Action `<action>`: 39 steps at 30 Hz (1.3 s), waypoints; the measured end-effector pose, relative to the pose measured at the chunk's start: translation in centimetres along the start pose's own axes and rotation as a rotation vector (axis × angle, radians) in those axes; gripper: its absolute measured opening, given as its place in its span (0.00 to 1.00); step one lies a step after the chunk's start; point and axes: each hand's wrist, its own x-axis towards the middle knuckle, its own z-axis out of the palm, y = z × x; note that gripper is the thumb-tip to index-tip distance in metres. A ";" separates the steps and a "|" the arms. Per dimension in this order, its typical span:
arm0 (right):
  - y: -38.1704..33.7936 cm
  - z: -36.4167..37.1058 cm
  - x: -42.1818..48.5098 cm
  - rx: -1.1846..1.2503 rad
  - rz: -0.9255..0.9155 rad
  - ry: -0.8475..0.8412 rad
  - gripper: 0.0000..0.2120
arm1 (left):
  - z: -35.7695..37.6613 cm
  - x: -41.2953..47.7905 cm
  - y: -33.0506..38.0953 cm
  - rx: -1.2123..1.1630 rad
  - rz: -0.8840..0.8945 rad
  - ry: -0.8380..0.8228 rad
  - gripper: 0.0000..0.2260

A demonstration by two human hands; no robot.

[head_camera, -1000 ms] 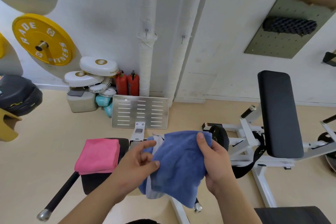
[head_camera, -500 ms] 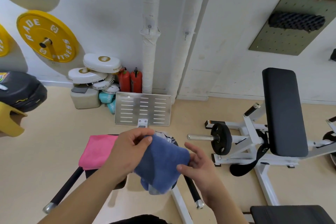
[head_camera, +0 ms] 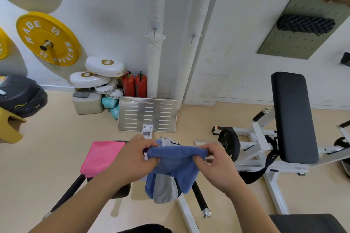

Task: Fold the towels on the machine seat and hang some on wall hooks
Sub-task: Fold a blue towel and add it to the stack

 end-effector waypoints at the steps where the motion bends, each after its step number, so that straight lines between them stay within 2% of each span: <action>1: 0.1 -0.3 0.1 0.069 0.032 -0.003 0.03 | -0.4 0.0 0.3 -0.081 -0.012 -0.010 0.06; 5: -0.3 -0.4 0.0 0.386 0.129 -0.022 0.08 | -0.7 -0.4 1.8 -0.540 -0.167 -0.116 0.05; 7: -0.2 0.0 -0.1 0.516 0.182 -0.012 0.10 | 0.2 -0.6 2.2 -0.694 -0.232 -0.147 0.06; 10: 0.7 0.4 -0.2 0.596 0.293 0.015 0.15 | 2.0 -0.5 2.5 -0.710 -0.299 -0.095 0.06; 12: 1.7 0.3 -0.4 0.694 0.359 -0.097 0.19 | 3.2 -0.3 3.0 -0.777 -0.355 -0.049 0.06; 15: 3.1 -0.2 -1.2 0.812 0.354 -0.281 0.16 | 4.6 0.2 4.0 -0.904 -0.443 0.002 0.07; 17: 4.3 -0.6 -1.4 0.870 0.314 -0.326 0.23 | 5.4 0.6 4.3 -0.967 -0.488 0.014 0.08; 19: 5.4 -1.2 -1.5 0.868 0.267 -0.330 0.27 | 6.1 0.9 4.6 -1.037 -0.534 -0.016 0.09; 22: 6.5 -2.0 -1.2 0.770 0.261 -0.196 0.18 | 7.4 0.8 5.1 -1.130 -0.530 -0.158 0.12; 25: 7.6 -3.0 -0.6 0.695 0.288 -0.100 0.13 | 9.0 0.7 5.0 -1.020 -0.487 -0.245 0.20; 29: 8.9 -3.9 0.3 0.597 0.300 -0.088 0.13 | 10.5 0.9 5.0 -0.943 -0.525 -0.162 0.16; 33: 8.7 -4.0 1.8 0.566 0.269 -0.038 0.10 | 11.0 0.8 5.3 -0.930 -0.541 -0.114 0.19; 36: 7.6 -3.9 3.1 0.409 0.133 -0.095 0.05 | 10.1 0.2 4.6 -0.822 -0.577 -0.053 0.18; 39: 5.2 -4.1 4.1 0.146 -0.119 -0.281 0.12 | 8.1 -0.6 4.0 -0.524 -0.505 0.066 0.20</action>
